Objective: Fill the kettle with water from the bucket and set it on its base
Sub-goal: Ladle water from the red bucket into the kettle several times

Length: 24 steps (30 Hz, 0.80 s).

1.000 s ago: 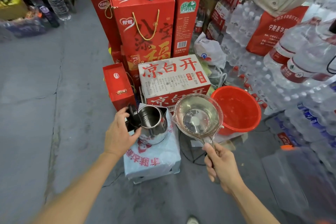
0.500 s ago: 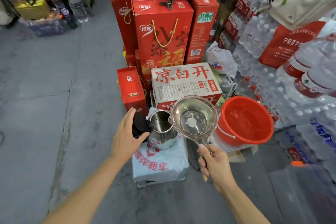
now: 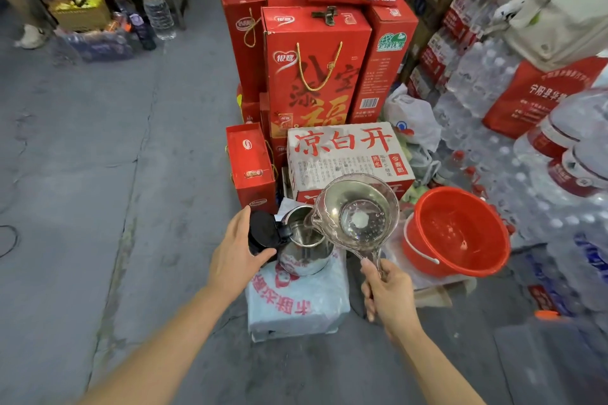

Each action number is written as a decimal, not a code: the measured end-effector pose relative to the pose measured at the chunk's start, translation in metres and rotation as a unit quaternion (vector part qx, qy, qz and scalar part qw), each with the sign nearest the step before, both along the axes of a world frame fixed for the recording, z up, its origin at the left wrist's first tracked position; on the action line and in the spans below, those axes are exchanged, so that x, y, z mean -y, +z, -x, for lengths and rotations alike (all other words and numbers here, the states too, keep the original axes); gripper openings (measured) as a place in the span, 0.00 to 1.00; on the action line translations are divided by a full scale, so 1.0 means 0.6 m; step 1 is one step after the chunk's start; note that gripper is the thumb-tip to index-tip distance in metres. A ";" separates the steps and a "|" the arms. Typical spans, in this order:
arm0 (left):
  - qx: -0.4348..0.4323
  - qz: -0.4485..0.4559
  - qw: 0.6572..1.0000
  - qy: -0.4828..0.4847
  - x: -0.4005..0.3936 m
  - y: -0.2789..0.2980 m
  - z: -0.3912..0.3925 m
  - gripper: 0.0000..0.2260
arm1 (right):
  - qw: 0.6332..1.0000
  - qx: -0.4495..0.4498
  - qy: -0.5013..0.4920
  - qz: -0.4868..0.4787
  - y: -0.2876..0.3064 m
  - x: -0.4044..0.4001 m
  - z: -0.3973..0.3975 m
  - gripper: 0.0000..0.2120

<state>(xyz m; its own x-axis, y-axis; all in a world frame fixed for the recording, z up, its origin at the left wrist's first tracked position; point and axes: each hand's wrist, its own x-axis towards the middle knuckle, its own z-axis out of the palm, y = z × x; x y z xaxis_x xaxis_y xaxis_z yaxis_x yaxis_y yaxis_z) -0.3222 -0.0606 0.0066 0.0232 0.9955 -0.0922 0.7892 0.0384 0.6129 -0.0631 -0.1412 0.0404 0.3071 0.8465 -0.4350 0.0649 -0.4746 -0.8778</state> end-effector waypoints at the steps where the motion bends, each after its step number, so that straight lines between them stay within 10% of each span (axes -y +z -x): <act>1: -0.002 0.001 1.000 -0.002 0.000 0.000 0.001 0.45 | 1.000 -0.001 -0.002 0.001 0.000 0.000 0.001 0.14; 24: -0.042 0.020 0.999 -0.026 0.002 0.001 0.012 0.47 | 0.997 0.077 -0.025 0.000 -0.024 -0.027 -0.011 0.17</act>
<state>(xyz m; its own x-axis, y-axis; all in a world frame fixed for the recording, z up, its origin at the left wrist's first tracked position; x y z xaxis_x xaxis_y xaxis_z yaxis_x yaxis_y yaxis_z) -0.3291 -0.0616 0.0070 0.0661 0.9884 -0.1365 0.8397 0.0188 0.5427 -0.0562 -0.1250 0.0260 0.4129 0.8278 -0.3797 0.1749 -0.4812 -0.8590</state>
